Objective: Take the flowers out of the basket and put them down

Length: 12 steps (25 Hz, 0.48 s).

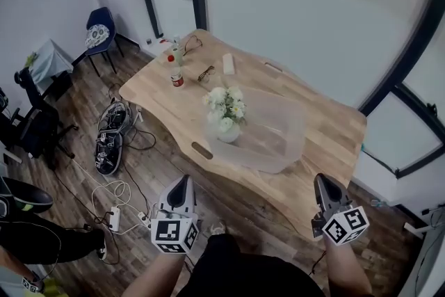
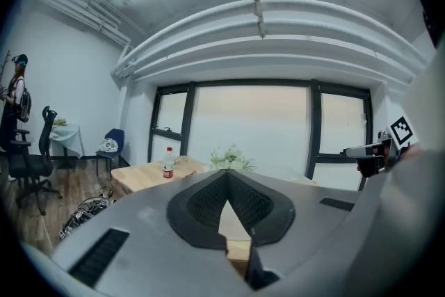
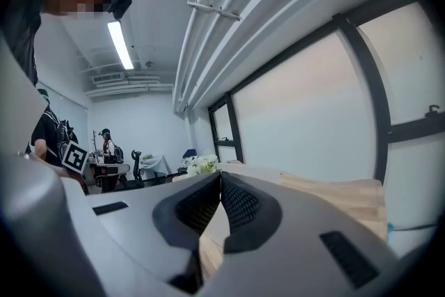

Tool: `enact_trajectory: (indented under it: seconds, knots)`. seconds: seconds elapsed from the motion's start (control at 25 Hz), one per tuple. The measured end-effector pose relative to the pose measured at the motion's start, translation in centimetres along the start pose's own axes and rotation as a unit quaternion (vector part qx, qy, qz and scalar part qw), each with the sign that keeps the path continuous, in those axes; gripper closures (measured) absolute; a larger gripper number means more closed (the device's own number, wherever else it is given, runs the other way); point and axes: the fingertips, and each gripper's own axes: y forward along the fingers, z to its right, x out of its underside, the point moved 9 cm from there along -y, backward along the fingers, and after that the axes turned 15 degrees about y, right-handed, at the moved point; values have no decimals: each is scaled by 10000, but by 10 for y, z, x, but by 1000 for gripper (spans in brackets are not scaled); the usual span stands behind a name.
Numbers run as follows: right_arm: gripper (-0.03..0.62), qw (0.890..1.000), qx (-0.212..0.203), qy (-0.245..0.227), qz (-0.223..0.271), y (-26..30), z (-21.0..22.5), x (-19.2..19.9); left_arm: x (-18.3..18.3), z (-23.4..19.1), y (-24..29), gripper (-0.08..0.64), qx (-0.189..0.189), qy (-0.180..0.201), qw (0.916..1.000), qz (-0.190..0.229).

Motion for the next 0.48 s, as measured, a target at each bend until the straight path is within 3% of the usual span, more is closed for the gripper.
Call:
enact_trajectory:
  seconds: [0.2, 0.4, 0.48]
  knots:
    - [569, 9999, 0, -118, -30, 53, -16, -10, 2, -46, 30, 555, -2, 70, 10000, 25]
    - [569, 9996, 159, -248, 8, 99, -23, -20, -1, -81, 62, 555, 98, 693, 9974, 177]
    - [569, 9993, 237, -247, 133, 111, -27, -29, -4, -92, 79, 556, 218, 765, 9965, 275]
